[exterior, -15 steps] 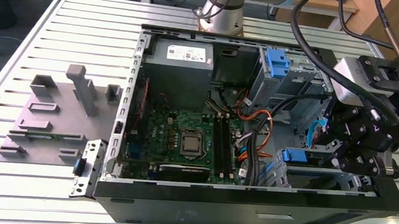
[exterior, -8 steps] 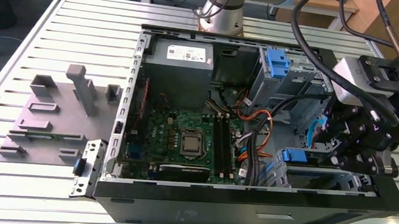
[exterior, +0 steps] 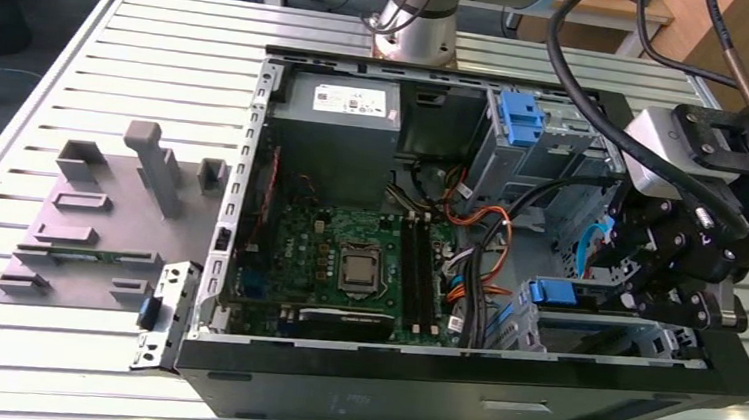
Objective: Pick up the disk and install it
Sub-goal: 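Insert the first disk wire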
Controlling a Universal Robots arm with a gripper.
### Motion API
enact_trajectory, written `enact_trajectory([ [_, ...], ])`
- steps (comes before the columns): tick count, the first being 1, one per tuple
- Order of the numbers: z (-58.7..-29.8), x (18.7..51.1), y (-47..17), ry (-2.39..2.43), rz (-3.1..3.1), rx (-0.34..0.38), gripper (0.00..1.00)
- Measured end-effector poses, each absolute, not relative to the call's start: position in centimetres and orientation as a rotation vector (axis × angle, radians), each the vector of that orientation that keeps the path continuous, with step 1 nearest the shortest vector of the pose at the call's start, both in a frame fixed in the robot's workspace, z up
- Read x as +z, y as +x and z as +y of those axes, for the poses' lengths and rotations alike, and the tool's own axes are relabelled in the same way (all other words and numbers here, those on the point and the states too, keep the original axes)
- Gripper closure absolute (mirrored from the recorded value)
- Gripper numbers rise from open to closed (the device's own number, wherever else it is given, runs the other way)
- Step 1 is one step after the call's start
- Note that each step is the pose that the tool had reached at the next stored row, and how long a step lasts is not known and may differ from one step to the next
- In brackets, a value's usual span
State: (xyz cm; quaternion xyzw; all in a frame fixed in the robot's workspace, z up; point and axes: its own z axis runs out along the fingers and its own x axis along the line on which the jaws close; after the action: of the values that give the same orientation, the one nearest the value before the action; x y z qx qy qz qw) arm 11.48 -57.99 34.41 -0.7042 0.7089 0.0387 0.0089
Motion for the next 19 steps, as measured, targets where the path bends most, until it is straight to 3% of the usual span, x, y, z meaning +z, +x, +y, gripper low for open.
enact_trajectory([
  [19,-57.9,36.7,11.5,-2.2,2.214,0.121,0.58],
])
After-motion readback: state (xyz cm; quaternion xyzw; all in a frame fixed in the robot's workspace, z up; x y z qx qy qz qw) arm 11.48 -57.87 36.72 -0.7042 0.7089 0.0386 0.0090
